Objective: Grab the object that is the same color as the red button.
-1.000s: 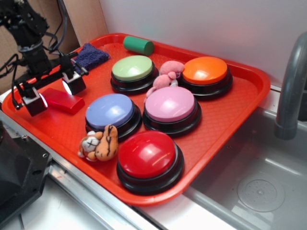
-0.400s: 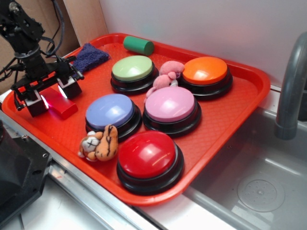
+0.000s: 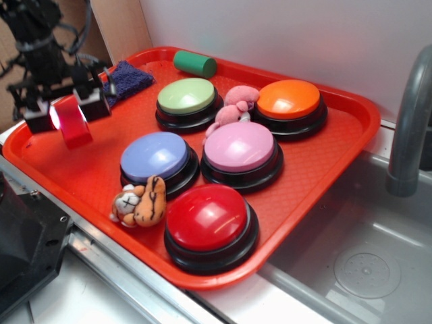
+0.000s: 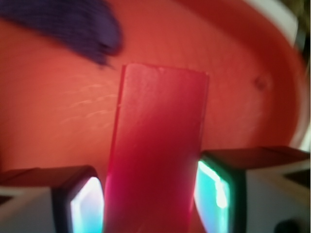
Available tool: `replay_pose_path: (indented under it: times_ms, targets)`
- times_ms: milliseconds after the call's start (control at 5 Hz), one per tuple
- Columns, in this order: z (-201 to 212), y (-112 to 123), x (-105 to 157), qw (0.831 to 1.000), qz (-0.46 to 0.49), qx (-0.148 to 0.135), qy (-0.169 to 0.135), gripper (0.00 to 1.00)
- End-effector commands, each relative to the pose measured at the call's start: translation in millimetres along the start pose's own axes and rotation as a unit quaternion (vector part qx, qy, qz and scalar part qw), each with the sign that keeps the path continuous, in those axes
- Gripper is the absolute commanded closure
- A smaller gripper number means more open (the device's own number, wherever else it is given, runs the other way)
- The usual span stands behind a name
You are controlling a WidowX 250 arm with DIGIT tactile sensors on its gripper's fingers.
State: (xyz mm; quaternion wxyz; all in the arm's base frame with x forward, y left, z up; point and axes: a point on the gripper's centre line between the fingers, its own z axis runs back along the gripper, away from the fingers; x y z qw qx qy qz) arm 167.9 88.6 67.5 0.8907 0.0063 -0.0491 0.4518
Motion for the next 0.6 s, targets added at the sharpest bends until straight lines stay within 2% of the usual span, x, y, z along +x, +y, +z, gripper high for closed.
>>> replay_pose_path:
  times_ms: [0, 200, 400]
  targets:
    - [76, -26, -5, 0.969, -0.244, -0.035, -0.002, 1.00]
    - [93, -36, -11, 0.931, -0.362, -0.040, 0.021, 1.00]
    - [92, -28, -8, 0.933, -0.354, -0.066, 0.026, 1.00]
